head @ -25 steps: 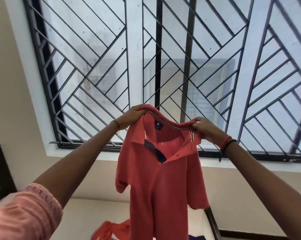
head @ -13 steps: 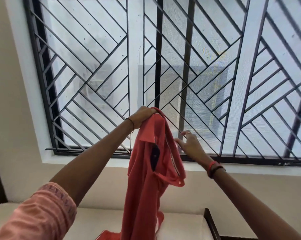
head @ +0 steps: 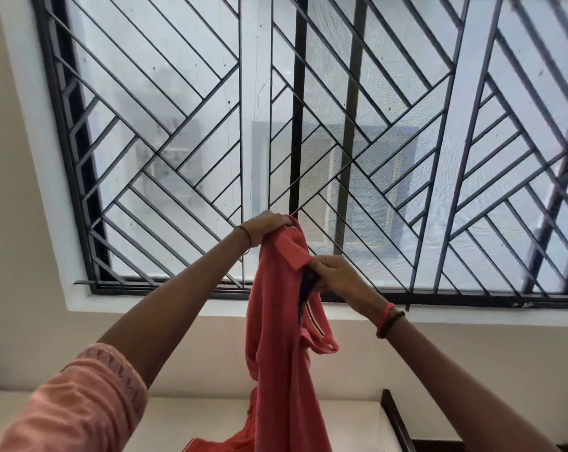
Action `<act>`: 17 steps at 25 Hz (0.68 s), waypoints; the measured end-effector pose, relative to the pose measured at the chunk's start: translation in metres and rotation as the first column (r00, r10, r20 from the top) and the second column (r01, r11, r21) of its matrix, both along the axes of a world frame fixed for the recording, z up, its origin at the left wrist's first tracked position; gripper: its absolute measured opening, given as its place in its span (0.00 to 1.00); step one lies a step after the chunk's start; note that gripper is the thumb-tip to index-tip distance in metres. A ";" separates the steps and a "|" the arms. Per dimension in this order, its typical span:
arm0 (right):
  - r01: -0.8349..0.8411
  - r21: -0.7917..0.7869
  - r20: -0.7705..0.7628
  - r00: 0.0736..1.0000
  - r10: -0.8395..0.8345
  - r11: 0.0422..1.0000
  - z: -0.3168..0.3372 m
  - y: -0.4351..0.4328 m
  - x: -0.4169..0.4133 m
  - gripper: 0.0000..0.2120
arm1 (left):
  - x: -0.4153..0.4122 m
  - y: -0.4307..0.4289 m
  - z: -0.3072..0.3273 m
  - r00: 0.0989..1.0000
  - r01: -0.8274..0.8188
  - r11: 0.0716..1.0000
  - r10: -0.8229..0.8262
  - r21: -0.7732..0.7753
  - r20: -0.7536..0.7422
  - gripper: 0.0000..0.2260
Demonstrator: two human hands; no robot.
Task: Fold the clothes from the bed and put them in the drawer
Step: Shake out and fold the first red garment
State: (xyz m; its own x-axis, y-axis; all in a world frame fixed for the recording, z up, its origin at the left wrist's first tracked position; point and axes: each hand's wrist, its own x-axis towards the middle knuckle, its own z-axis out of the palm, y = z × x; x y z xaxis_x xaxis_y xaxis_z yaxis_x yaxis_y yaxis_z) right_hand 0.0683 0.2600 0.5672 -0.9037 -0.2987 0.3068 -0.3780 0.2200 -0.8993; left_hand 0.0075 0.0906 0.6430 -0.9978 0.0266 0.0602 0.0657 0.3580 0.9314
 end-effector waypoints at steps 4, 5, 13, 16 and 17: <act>0.107 -0.087 0.045 0.994 -0.103 0.990 0.007 0.006 -0.004 0.15 | -0.003 -0.007 -0.022 0.972 0.189 0.977 -0.200 0.097 0.121 0.06; 0.141 -0.086 0.047 0.989 -0.137 0.986 0.007 0.005 -0.008 0.14 | -0.004 -0.008 -0.030 0.964 0.206 0.974 -0.218 0.089 0.150 0.08; 0.316 -0.079 0.060 0.948 -0.311 0.946 -0.009 0.009 -0.027 0.18 | 0.045 0.011 -0.085 0.983 0.184 0.980 -0.181 0.080 -0.041 0.15; 0.276 -0.075 0.039 0.961 -0.274 0.958 -0.012 0.008 -0.026 0.16 | 0.061 0.024 -0.112 0.970 0.236 0.972 -0.235 0.018 -0.056 0.16; 0.264 -0.054 0.025 0.965 -0.263 0.963 -0.010 0.009 -0.025 0.16 | 0.062 0.028 -0.116 0.972 0.224 0.973 -0.219 0.049 -0.090 0.15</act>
State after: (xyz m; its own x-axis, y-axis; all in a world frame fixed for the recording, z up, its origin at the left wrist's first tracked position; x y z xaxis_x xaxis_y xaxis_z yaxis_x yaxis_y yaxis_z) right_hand 0.0433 0.2687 0.5569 -0.9533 -0.0324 0.3002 -0.2981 0.2585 -0.9189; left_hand 0.0693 0.1184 0.5270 -0.9589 0.2404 0.1508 0.2154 0.2707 0.9382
